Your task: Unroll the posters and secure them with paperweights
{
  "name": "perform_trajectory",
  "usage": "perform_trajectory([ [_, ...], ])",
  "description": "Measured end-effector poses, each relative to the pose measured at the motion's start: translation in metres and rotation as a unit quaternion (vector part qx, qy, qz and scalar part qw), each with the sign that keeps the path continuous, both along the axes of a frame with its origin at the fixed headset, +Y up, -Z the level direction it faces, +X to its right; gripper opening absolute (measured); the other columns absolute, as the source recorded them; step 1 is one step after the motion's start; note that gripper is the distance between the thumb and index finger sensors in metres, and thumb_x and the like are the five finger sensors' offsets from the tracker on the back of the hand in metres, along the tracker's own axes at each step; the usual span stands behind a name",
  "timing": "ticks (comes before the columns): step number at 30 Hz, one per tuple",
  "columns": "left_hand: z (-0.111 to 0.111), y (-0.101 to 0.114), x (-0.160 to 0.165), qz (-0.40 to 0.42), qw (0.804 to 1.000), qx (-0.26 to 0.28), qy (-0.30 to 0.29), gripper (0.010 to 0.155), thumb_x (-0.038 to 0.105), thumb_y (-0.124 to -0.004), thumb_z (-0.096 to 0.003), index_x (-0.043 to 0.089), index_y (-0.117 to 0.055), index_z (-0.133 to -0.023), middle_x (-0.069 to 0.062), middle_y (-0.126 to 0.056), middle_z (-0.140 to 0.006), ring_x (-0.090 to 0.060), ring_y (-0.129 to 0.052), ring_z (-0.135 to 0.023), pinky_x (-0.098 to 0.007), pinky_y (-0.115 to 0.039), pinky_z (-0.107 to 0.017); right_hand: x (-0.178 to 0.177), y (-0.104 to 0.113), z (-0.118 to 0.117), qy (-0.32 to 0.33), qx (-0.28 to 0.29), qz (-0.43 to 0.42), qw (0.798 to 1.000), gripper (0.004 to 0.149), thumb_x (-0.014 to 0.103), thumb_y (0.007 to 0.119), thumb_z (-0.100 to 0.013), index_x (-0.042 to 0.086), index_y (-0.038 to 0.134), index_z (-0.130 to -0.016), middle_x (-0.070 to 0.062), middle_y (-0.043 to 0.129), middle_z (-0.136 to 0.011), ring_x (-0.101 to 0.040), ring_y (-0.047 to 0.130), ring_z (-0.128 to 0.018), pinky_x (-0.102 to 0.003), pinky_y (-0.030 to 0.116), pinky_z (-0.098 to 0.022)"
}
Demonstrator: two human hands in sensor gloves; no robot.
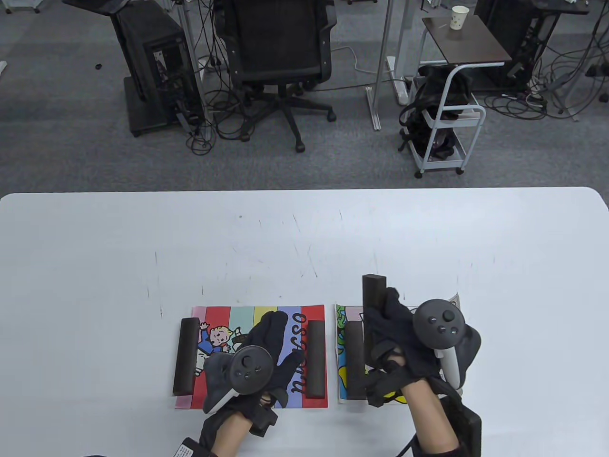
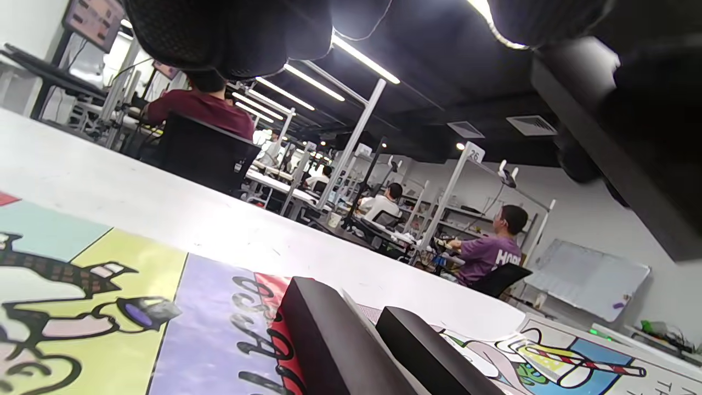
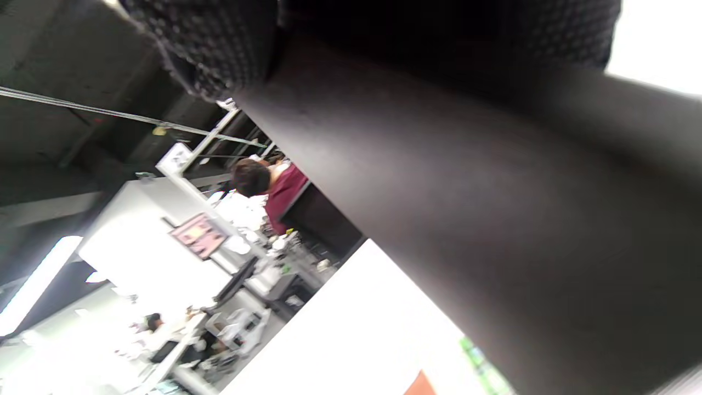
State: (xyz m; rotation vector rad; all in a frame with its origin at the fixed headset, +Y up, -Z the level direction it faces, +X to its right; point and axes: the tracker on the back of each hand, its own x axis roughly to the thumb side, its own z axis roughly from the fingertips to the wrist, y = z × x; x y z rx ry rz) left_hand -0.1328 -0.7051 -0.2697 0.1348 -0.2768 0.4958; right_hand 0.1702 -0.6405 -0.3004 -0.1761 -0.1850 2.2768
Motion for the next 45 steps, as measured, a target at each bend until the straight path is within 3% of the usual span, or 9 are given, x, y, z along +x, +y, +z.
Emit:
perform_trajectory([
  [5,0.001,-0.012,-0.007,-0.010,1.000,0.008,0.007,0.076,0.056,-0.068,-0.0438,0.017,-0.050,-0.106,-0.017,-0.055,-0.109,-0.041,-0.068,-0.099,-0.054,-0.068,-0.067,0.042,-0.018,-0.010,-0.066,-0.085,0.073,0.992,0.066,0.037,0.081,-0.042,0.000,0.063,-0.093,-0.027,0.091,-0.075,-0.039,0.093,-0.050,-0.050,0.080,-0.038],
  [12,0.000,-0.023,-0.007,-0.033,0.999,-0.011,0.003,0.075,0.055,-0.068,-0.0437,0.017,-0.051,-0.106,-0.016,-0.055,-0.109,-0.041,-0.068,-0.099,-0.055,-0.068,-0.067,0.095,-0.066,-0.016,-0.148,-0.215,0.113,0.959,0.063,0.035,0.084,-0.039,0.002,0.070,-0.091,-0.028,0.094,-0.073,-0.040,0.094,-0.049,-0.052,0.080,-0.038],
  [17,-0.001,-0.026,-0.006,-0.035,0.999,-0.019,0.001,0.075,0.055,-0.068,-0.0438,0.017,-0.051,-0.106,-0.017,-0.056,-0.109,-0.041,-0.069,-0.099,-0.055,-0.068,-0.067,0.123,-0.089,-0.015,-0.194,-0.252,0.113,0.941,0.063,0.033,0.083,-0.040,0.003,0.069,-0.093,-0.028,0.091,-0.075,-0.041,0.091,-0.052,-0.053,0.076,-0.041],
  [27,0.000,-0.028,-0.005,-0.044,0.998,-0.034,-0.002,0.075,0.055,-0.068,-0.0437,0.017,-0.051,-0.106,-0.017,-0.055,-0.109,-0.041,-0.068,-0.099,-0.055,-0.067,-0.067,0.138,-0.112,-0.017,-0.217,-0.293,0.121,0.923,0.062,0.029,0.076,-0.040,0.006,0.065,-0.095,-0.023,0.086,-0.076,-0.041,0.085,-0.058,-0.055,0.070,-0.047],
  [32,0.000,-0.028,-0.004,-0.045,0.998,-0.033,-0.005,0.075,0.056,-0.068,-0.0436,0.017,-0.051,-0.106,-0.017,-0.055,-0.109,-0.041,-0.068,-0.099,-0.055,-0.067,-0.067,0.140,-0.112,-0.015,-0.244,-0.302,0.137,0.911,0.062,0.034,0.073,-0.041,0.008,0.064,-0.096,-0.019,0.085,-0.076,-0.039,0.086,-0.058,-0.051,0.074,-0.045],
  [37,0.000,-0.029,-0.002,-0.050,0.998,-0.034,-0.009,0.076,0.056,-0.068,-0.0435,0.017,-0.051,-0.106,-0.016,-0.055,-0.109,-0.041,-0.068,-0.099,-0.055,-0.067,-0.067,0.147,-0.117,-0.011,-0.276,-0.299,0.151,0.901,0.060,0.038,0.074,-0.043,0.014,0.063,-0.097,-0.017,0.077,-0.083,-0.039,0.078,-0.065,-0.051,0.068,-0.050],
  [41,0.000,-0.029,-0.002,-0.049,0.998,-0.033,-0.008,0.076,0.056,-0.068,-0.0435,0.017,-0.051,-0.106,-0.017,-0.055,-0.109,-0.041,-0.067,-0.099,-0.055,-0.067,-0.067,0.148,-0.113,-0.009,-0.279,-0.284,0.144,0.906,0.063,0.041,0.075,-0.043,0.015,0.059,-0.099,-0.020,0.070,-0.093,-0.043,0.072,-0.074,-0.053,0.065,-0.055],
  [45,0.000,-0.028,-0.004,-0.042,0.999,-0.032,-0.007,0.077,0.057,-0.068,-0.0434,0.018,-0.050,-0.106,-0.016,-0.054,-0.110,-0.041,-0.067,-0.100,-0.055,-0.067,-0.067,0.134,-0.094,-0.010,-0.247,-0.233,0.144,0.929,0.071,0.048,0.075,-0.043,0.018,0.049,-0.101,-0.019,0.052,-0.107,-0.048,0.055,-0.093,-0.062,0.050,-0.069],
])
